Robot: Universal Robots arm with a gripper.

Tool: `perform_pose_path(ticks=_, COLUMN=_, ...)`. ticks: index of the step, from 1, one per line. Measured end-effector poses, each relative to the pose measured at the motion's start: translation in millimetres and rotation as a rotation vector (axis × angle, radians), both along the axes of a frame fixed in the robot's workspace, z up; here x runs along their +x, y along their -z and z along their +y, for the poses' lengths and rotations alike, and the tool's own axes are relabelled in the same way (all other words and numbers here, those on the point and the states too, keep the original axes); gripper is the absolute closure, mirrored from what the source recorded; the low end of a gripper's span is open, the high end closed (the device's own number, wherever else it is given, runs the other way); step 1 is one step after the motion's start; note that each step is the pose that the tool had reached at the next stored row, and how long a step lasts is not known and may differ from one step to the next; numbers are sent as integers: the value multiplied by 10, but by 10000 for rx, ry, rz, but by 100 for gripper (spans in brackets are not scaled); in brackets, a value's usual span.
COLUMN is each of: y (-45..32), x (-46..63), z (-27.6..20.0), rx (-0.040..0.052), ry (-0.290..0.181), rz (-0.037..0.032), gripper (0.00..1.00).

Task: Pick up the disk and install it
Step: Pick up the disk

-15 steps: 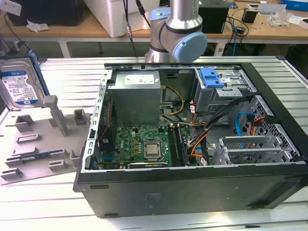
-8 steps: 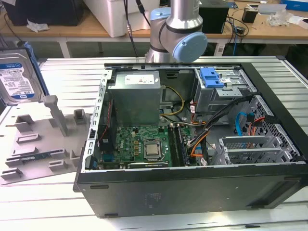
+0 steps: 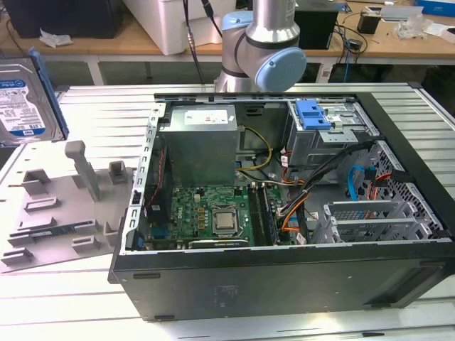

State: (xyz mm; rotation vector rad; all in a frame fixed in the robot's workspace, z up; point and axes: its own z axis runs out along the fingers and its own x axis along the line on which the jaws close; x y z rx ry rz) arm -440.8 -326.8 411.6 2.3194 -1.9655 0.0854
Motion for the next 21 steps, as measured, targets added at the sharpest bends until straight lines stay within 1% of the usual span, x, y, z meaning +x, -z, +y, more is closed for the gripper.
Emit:
perform_pose_path(ticks=4, y=-72, x=0, z=0, rx=0, ry=1, rz=-1, gripper=63)
perform_pose_path(ticks=6, y=-96, x=0, z=0, rx=0, ry=0, rz=-2, gripper=63)
perform_pose_path(ticks=10, y=-181, x=0, z=0, rx=0, ry=0, rz=-2, gripper=63)
perform_pose_path(ticks=13, y=-219, x=0, z=0, rx=0, ry=0, rz=-2, gripper=63)
perform_pose_path(ticks=18, y=-259, x=0, z=0, rx=0, ry=0, rz=-2, gripper=63)
perform_pose_path(ticks=19, y=-286, x=0, z=0, rx=0, ry=0, rz=-2, gripper=63)
perform_pose_path(ticks=21, y=-372, x=0, z=0, rx=0, ry=1, rz=-3, gripper=63)
